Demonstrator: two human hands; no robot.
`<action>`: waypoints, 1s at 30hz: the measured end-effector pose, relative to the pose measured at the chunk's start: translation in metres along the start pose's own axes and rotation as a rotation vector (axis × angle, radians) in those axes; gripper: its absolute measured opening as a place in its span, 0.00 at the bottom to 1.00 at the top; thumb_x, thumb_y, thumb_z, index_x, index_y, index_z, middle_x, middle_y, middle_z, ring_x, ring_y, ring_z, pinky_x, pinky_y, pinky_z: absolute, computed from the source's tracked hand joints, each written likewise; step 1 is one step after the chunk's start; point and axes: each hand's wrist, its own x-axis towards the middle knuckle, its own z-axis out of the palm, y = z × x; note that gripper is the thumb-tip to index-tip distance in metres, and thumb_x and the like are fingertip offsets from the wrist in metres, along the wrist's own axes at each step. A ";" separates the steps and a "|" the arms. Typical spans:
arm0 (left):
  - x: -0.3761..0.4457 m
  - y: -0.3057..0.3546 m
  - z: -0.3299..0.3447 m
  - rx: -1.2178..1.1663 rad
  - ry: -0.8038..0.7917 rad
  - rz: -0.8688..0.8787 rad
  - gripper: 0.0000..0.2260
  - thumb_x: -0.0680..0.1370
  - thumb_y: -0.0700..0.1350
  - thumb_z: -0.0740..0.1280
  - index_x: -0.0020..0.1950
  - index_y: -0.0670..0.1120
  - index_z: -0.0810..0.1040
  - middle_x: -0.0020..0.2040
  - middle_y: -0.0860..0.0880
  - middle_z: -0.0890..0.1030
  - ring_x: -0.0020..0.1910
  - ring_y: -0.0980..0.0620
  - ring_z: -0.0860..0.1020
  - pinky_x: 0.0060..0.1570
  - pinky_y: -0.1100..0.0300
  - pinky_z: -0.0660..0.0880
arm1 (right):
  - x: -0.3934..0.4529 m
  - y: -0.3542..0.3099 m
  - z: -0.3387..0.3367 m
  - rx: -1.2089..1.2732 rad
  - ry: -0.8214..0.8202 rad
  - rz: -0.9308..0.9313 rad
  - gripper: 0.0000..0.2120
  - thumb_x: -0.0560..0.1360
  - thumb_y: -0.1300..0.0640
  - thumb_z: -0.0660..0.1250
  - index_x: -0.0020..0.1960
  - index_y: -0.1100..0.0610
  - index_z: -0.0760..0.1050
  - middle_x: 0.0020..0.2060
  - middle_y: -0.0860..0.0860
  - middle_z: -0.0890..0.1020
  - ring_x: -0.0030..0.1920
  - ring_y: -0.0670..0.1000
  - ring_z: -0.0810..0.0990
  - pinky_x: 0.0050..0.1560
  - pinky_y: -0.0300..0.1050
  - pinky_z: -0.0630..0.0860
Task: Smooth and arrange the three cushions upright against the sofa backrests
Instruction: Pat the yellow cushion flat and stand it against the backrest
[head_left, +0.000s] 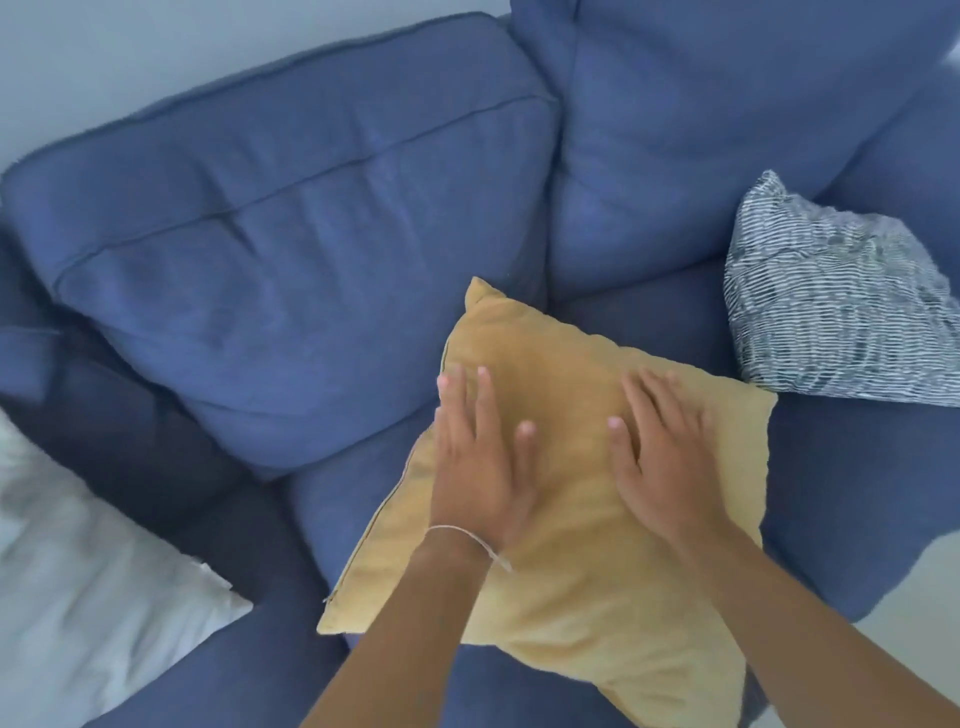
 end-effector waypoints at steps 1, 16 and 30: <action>0.014 0.013 0.014 0.026 0.056 0.039 0.32 0.83 0.60 0.49 0.83 0.46 0.50 0.84 0.45 0.47 0.83 0.46 0.41 0.80 0.43 0.49 | 0.005 0.012 0.000 0.011 -0.016 0.006 0.30 0.82 0.43 0.48 0.79 0.54 0.64 0.79 0.53 0.66 0.82 0.56 0.57 0.79 0.68 0.52; 0.022 -0.043 0.068 0.412 -0.261 -0.240 0.30 0.82 0.62 0.42 0.83 0.55 0.41 0.84 0.54 0.43 0.83 0.50 0.42 0.81 0.48 0.42 | 0.004 0.029 0.000 0.089 -0.071 -0.227 0.28 0.83 0.45 0.53 0.78 0.57 0.66 0.79 0.54 0.66 0.81 0.60 0.59 0.78 0.68 0.55; 0.032 -0.058 0.074 0.326 -0.172 -0.278 0.28 0.85 0.53 0.46 0.83 0.45 0.46 0.84 0.49 0.45 0.83 0.48 0.43 0.81 0.49 0.43 | 0.071 -0.040 -0.033 0.072 -0.030 -0.319 0.34 0.82 0.39 0.48 0.81 0.58 0.60 0.83 0.53 0.55 0.83 0.56 0.50 0.81 0.62 0.48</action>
